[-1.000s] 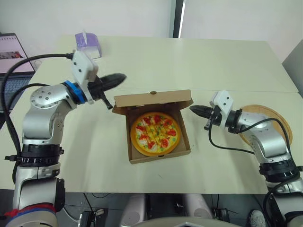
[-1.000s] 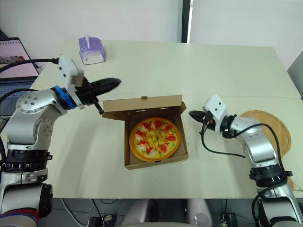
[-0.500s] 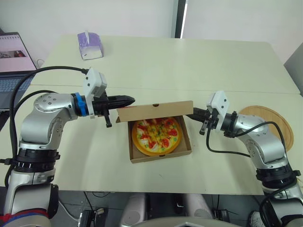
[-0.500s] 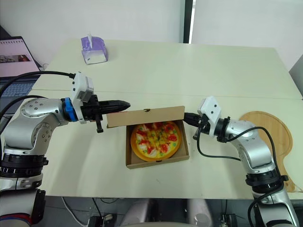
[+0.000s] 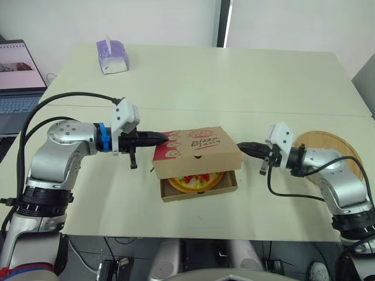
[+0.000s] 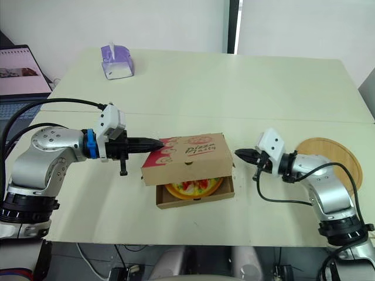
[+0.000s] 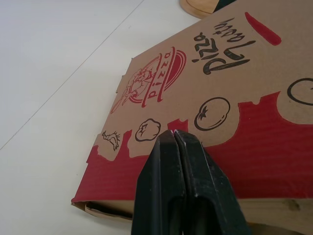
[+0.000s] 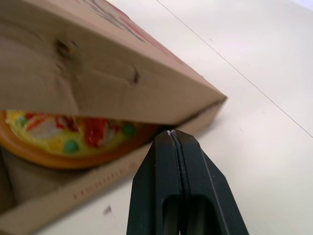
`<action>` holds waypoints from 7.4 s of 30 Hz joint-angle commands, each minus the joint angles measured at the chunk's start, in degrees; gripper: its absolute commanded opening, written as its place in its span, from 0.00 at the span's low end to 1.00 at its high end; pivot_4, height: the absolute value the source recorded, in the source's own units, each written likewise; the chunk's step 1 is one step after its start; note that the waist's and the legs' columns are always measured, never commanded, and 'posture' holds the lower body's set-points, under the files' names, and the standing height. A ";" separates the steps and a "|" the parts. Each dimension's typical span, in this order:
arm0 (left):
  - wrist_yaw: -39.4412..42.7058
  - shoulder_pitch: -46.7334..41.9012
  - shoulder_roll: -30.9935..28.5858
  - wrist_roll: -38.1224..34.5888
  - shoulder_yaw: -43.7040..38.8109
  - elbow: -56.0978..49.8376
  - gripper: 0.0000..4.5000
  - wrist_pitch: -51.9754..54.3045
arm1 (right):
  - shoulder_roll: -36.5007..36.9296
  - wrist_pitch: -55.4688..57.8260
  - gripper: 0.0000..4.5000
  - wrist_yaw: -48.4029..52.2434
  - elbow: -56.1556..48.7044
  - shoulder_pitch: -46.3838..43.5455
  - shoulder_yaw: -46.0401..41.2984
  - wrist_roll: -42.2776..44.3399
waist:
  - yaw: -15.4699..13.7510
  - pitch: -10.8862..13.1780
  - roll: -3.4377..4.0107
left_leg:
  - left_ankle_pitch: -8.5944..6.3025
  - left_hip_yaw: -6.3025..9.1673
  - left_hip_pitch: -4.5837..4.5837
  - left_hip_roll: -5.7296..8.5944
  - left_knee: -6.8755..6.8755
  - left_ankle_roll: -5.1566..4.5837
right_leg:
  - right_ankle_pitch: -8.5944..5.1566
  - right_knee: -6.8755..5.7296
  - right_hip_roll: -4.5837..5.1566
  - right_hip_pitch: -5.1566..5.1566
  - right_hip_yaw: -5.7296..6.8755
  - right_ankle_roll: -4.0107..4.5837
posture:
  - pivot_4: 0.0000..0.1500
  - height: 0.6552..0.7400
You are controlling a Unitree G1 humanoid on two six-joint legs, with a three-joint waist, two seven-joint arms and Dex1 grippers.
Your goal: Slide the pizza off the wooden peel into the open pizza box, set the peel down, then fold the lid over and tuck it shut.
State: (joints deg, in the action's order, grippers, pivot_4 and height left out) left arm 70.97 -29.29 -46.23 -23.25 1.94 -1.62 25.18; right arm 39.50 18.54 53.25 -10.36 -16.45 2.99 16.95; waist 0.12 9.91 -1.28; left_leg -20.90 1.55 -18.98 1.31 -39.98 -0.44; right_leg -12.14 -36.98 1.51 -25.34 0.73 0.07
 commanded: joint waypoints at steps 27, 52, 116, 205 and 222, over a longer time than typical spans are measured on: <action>3.75 0.01 0.63 6.29 3.91 3.72 0.00 -10.60 | 7.45 -3.46 0.99 12.33 -15.50 -5.45 5.22 1.51 | -0.07 0.00 -0.01 | -0.02 0.03 0.00 -0.03 -0.04 -0.03 | 0.00 0.00 -0.01 0.00 0.02 -0.01 | 1.00 1.00; 4.09 -0.39 0.74 6.66 4.08 4.00 0.00 -10.65 | 2.62 -11.34 0.99 9.38 -8.49 -4.30 9.55 -7.91 | -0.04 0.00 -0.01 | 0.07 -0.02 0.01 -0.02 -0.06 0.12 | 0.00 -0.02 -0.02 0.00 0.00 -0.01 | 1.00 1.00; 5.44 2.23 0.61 9.29 6.37 4.05 0.00 -14.48 | 4.04 3.50 0.00 8.57 -4.92 5.04 -1.64 7.86 | -0.07 -0.01 -0.01 | -0.03 -0.03 0.07 -0.02 -0.08 -0.05 | 0.00 -0.09 -0.03 0.05 -0.02 -0.01 | 1.00 1.00; -22.69 16.12 -1.69 3.52 -11.50 -9.64 0.00 4.36 | 1.66 -0.91 0.00 -3.21 6.32 -6.09 3.56 -9.84 | -0.04 -0.07 -0.07 | 0.08 0.01 0.11 -0.02 -0.10 0.14 | 0.01 -0.08 -0.01 0.09 -0.04 -0.01 | 1.00 1.00; -23.29 14.58 7.29 5.28 2.74 -14.51 0.00 10.14 | -3.81 3.50 0.00 -2.26 -3.31 0.76 7.95 -9.01 | -0.25 -0.07 -0.06 | 0.09 0.00 0.06 -0.01 -0.04 0.16 | 0.01 -0.06 0.03 0.04 -0.04 -0.01 | 1.00 1.00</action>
State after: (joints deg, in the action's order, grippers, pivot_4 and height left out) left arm 46.75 -12.83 -39.90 -17.29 3.44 -14.61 35.97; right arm 36.14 20.65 50.94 -8.97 -15.82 11.38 5.80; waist -0.13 9.84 -1.34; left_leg -20.83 1.56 -18.93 1.30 -40.03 -0.31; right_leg -12.12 -37.04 1.53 -25.30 0.69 0.07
